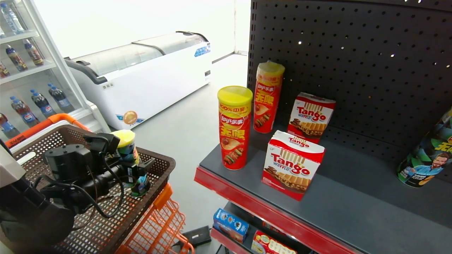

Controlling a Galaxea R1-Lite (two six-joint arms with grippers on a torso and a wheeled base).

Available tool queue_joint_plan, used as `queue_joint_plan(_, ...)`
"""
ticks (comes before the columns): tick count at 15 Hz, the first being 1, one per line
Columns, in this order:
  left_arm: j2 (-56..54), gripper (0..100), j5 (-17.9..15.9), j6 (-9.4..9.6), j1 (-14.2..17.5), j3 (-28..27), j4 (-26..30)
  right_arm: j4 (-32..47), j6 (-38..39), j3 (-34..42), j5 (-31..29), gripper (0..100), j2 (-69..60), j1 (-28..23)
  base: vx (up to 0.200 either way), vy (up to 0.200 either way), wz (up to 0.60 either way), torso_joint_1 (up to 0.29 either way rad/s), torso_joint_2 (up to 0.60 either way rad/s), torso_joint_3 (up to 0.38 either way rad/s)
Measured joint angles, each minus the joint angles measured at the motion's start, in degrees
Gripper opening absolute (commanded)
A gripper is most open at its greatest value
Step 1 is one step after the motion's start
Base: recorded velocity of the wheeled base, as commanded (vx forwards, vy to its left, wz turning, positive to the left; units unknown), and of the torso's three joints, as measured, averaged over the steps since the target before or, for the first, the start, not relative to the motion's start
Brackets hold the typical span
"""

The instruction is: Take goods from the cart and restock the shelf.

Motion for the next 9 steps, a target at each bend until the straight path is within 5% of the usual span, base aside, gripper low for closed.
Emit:
queue_joint_plan(1,0.7,100,0.0,-0.02,0.0,-0.5,-0.2,0.0,0.0,0.0,0.0,100,0.0,0.0,0.0,0.0,0.0,0.0,0.0,0.0)
queue_joint_plan(2,1.2,0,0.0,-0.02,0.0,-1.5,-1.0,0.0,0.0,0.0,0.0,100,0.0,0.0,0.0,0.0,0.0,0.0,0.0,0.0)
queue_joint_plan(9,2.4,0,0.2,3.12,-1.0,-4.8,-1.7,0.0,0.0,0.0,0.0,100,0.0,0.0,0.0,0.0,0.0,0.0,0.0,0.0)
